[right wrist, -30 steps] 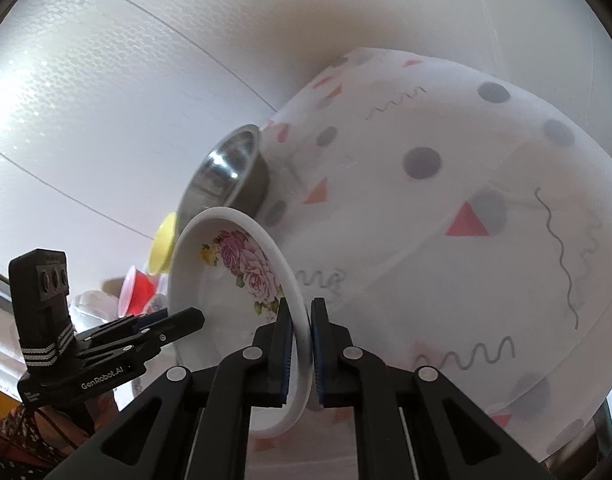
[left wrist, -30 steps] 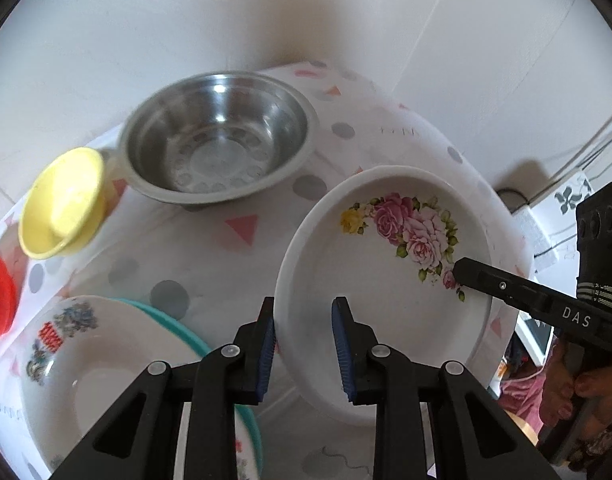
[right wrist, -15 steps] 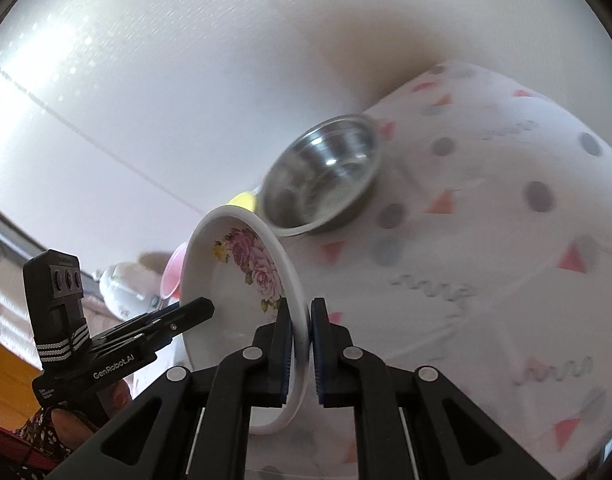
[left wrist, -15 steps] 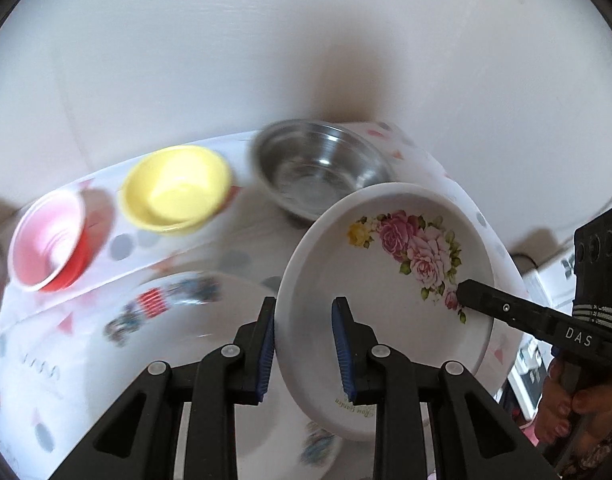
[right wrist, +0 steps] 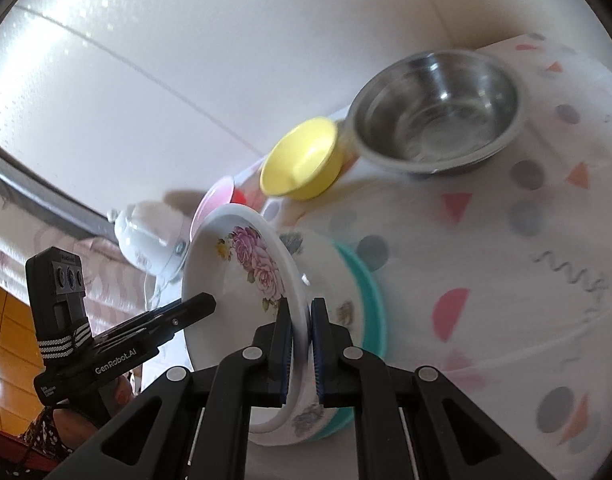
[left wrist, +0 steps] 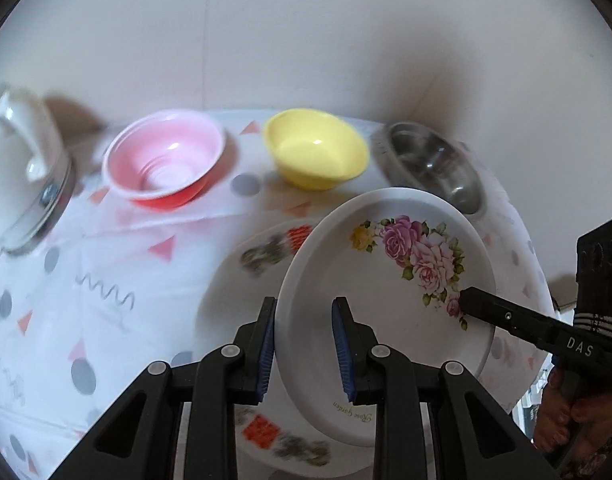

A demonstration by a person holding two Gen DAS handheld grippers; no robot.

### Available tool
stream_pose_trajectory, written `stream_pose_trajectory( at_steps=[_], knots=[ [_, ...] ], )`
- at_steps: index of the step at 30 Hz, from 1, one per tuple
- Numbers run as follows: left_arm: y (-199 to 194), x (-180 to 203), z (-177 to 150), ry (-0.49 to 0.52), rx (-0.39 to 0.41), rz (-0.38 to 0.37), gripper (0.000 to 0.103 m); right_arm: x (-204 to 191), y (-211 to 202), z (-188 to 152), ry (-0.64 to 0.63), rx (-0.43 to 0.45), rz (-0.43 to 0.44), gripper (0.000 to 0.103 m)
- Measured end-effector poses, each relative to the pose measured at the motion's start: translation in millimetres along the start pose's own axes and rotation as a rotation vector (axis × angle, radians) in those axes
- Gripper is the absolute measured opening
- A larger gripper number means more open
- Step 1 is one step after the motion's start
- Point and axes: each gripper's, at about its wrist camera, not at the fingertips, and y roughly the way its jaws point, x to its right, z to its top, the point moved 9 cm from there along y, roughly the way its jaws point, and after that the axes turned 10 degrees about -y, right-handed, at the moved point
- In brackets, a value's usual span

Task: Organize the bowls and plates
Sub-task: 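Lower the floral plate onto the red-character plate and open both grippers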

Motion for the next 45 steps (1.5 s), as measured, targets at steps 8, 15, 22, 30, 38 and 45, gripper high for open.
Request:
stream_pose_trajectory(
  at_steps=[8, 15, 22, 30, 38, 45],
  knots=[
    [15.6, -22.9, -13.2, -0.062, -0.078, 0.033, 0.027, -5.5, 16.1, -12.2, -0.008, -0.069, -0.001, 0.009],
    [23.7, -28.0, -25.4, -0.064, -0.121, 0.054, 0.027, -2.6, 29.3, -19.9, 0.012, -0.117, -0.034, 0.009],
    [28.5, -23.8, -25.5, -0.023, -0.131, 0.086, 0.027, 6.6, 36.6, -22.5, 0.024, -0.168, -0.089, 0.009],
    [36.9, -16.9, -17.9, 0.023, -0.150, 0.147, 0.033, 6.8, 41.0, -15.3, 0.057, -0.199, -0.135, 0.011],
    [40.5, -9.0, -15.7, 0.060, -0.187, 0.165, 0.055, 1.9, 44.7, -12.6, 0.038, -0.262, -0.223, 0.012],
    [39.4, -9.0, -15.8, 0.065, -0.194, 0.179, 0.073, 2.3, 48.8, -10.3, 0.060, -0.284, -0.245, 0.012]
  ],
)
